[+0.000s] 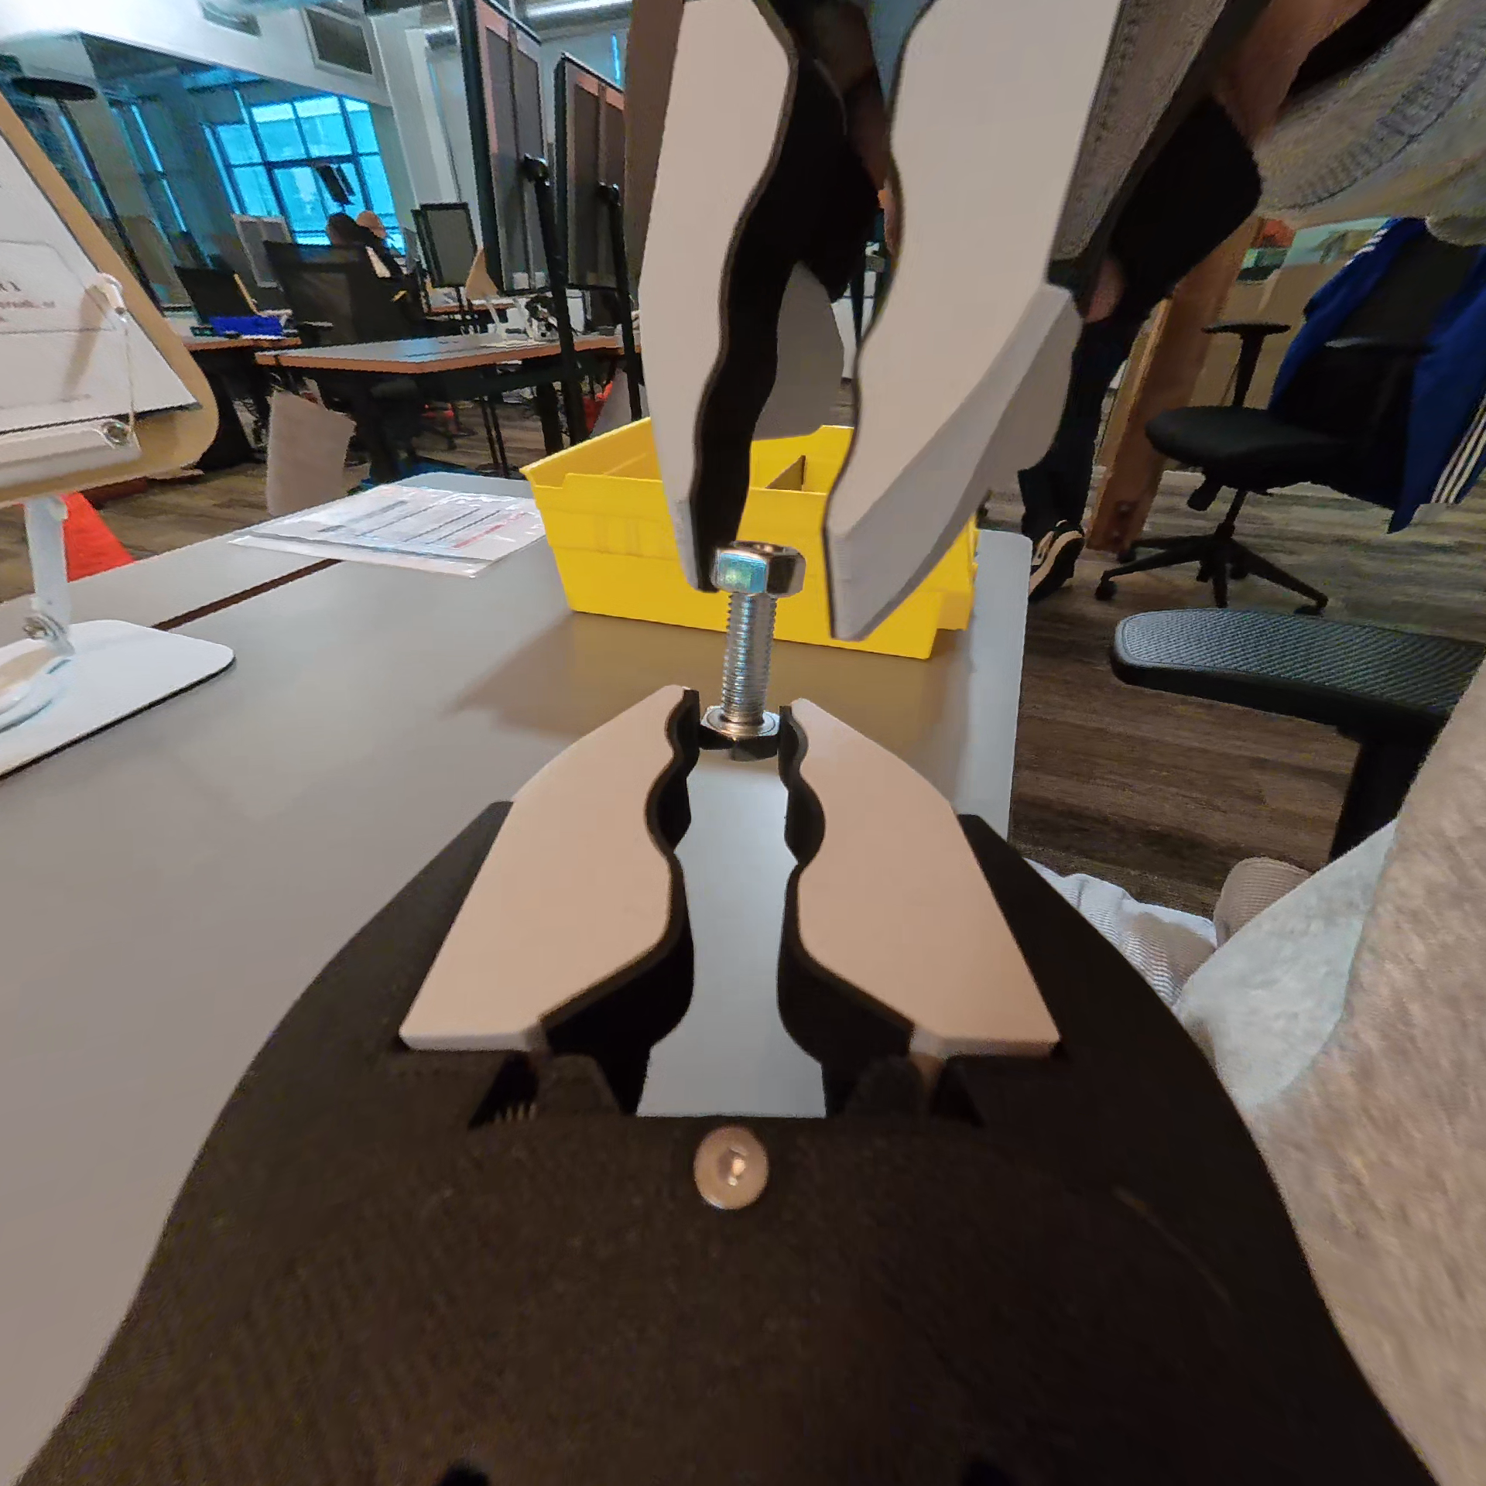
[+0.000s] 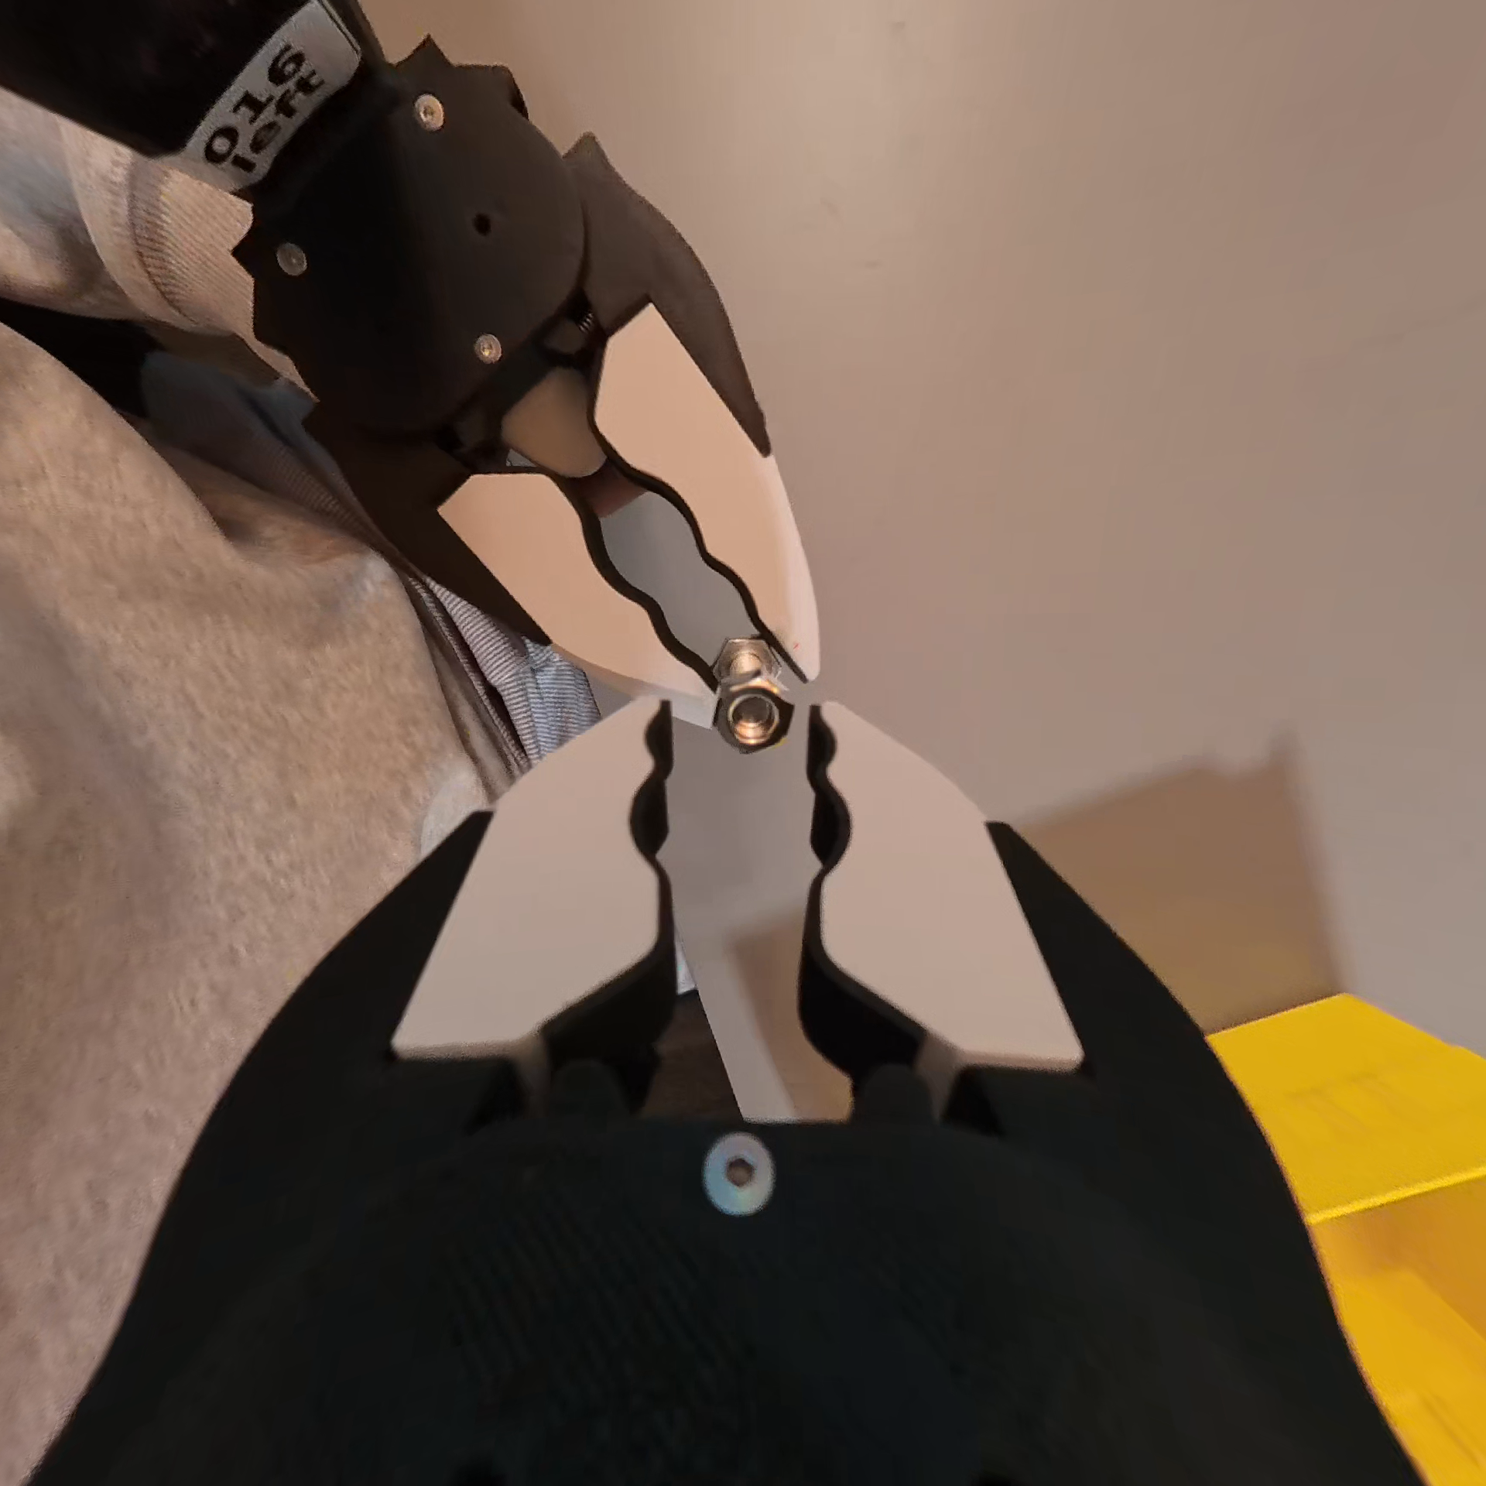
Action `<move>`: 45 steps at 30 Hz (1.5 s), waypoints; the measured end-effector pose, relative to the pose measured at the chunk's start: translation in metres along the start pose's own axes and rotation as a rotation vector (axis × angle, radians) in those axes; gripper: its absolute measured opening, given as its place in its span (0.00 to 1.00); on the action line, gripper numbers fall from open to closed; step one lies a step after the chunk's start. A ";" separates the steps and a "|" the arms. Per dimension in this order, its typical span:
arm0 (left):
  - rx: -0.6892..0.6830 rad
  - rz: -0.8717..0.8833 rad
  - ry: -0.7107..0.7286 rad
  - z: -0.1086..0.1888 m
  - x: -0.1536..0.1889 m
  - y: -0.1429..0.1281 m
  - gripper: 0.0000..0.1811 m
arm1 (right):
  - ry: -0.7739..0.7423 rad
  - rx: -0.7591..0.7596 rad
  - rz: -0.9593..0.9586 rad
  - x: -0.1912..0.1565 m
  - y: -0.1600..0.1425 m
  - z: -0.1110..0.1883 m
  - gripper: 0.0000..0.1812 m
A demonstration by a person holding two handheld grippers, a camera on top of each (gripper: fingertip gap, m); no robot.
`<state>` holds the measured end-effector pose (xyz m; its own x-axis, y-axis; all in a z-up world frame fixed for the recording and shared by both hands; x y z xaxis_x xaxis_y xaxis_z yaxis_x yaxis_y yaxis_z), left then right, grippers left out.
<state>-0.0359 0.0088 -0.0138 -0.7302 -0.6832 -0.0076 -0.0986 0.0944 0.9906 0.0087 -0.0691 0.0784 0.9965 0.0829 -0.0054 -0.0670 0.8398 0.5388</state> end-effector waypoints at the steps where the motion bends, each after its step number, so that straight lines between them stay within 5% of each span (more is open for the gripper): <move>1: -0.005 0.000 -0.011 0.000 0.001 0.000 0.11 | -0.007 -0.004 0.018 0.000 0.000 0.000 0.14; 9: -0.001 0.085 -0.120 0.000 0.002 -0.005 0.11 | 0.037 -0.050 0.368 -0.007 -0.004 -0.001 0.10; 14: 0.025 0.155 -0.258 0.001 0.010 -0.004 0.11 | 0.191 0.034 0.659 -0.012 -0.012 0.007 0.10; 31: 0.097 0.594 -0.574 0.006 0.013 0.000 0.10 | 0.379 0.268 0.919 -0.014 -0.020 0.019 0.10; 38: 0.112 0.508 -0.433 0.004 0.005 -0.002 0.16 | 0.292 0.237 0.850 -0.007 -0.017 0.017 0.10; 45: 0.026 0.246 -0.240 0.000 0.005 -0.005 0.23 | 0.190 -0.065 0.459 -0.002 -0.018 0.004 0.10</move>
<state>-0.0390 0.0044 -0.0185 -0.8720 -0.4484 0.1965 0.0855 0.2557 0.9630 0.0084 -0.0862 0.0725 0.8375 0.5428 0.0629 -0.5050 0.7250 0.4683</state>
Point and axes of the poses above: each gripper's, where its closed fingertips meet, z back along the fingers, y out of its top, x = y × z across the jaws, the point moved 8 cm from there along z, back along the fingers, and after that the axes turned 11 degrees about x, right-handed, at the moved point
